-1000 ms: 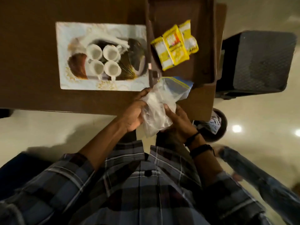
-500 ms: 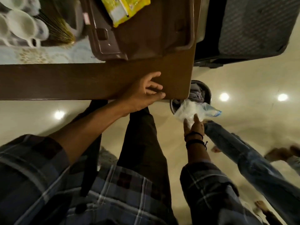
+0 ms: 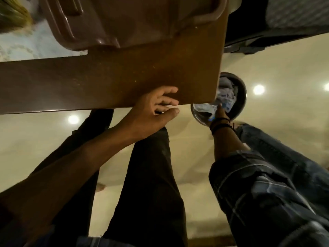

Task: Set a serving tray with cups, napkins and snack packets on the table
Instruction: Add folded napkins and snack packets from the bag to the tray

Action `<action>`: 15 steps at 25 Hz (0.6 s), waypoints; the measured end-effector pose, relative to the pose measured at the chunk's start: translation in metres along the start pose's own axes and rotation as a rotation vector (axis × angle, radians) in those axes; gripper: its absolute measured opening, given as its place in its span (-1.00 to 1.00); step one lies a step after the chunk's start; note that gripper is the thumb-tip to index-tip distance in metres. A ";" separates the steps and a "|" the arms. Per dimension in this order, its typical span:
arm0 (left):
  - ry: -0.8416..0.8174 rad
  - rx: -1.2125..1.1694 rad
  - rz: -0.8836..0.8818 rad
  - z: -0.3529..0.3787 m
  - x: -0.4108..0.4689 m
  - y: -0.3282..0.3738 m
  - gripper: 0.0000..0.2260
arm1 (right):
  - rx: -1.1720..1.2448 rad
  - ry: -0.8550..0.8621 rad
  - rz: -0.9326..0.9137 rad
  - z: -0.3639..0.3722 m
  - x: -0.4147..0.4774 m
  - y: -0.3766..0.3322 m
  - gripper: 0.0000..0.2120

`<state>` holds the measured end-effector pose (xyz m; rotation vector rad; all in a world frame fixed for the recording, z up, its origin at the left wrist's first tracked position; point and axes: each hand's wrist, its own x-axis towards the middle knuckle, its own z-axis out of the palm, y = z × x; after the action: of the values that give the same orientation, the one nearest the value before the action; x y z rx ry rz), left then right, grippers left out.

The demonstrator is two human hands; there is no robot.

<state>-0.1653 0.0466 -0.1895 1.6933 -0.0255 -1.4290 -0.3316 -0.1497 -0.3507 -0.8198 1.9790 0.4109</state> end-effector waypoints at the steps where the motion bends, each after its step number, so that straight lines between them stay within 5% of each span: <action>1: 0.001 0.005 0.000 -0.001 -0.001 0.003 -0.56 | 0.058 0.045 -0.008 -0.004 -0.009 -0.003 -0.47; 7: 0.108 0.022 0.041 -0.025 -0.016 0.026 -0.59 | 0.426 0.104 -0.314 -0.011 -0.103 -0.034 -0.60; 15: 0.422 -0.106 0.151 -0.083 -0.026 0.055 -0.49 | 0.124 -0.085 -0.992 0.070 -0.260 -0.101 -0.54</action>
<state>-0.0800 0.0770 -0.1409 1.8304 0.1507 -0.9268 -0.1269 -0.0828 -0.1605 -1.5242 1.2807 -0.2559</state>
